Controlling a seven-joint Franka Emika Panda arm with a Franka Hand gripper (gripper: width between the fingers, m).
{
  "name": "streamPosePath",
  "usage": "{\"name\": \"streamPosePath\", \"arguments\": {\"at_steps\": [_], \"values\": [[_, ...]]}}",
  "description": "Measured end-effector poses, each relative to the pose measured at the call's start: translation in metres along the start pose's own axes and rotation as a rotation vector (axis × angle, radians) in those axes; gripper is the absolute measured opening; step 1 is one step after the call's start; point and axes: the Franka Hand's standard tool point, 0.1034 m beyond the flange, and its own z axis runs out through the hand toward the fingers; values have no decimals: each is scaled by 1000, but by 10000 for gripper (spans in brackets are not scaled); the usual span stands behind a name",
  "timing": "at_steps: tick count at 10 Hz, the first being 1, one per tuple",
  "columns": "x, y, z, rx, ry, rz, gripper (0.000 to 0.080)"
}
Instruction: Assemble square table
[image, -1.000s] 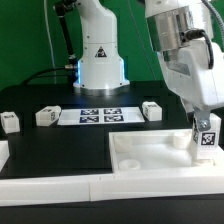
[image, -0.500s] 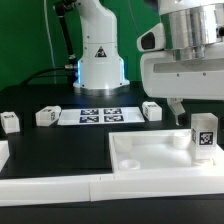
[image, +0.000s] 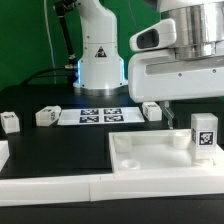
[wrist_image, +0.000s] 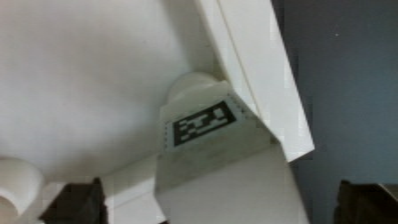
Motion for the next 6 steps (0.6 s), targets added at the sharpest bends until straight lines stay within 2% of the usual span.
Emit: {"name": "streamPosePath", "arguments": {"at_steps": [1, 2, 3, 4, 6], "values": [[0, 0, 0, 1, 0, 19, 560], [0, -1, 0, 3, -1, 87, 365], [-1, 0, 0, 3, -3, 154, 365], [0, 1, 0, 3, -4, 238, 292], [0, 2, 0, 3, -4, 379, 292]]}}
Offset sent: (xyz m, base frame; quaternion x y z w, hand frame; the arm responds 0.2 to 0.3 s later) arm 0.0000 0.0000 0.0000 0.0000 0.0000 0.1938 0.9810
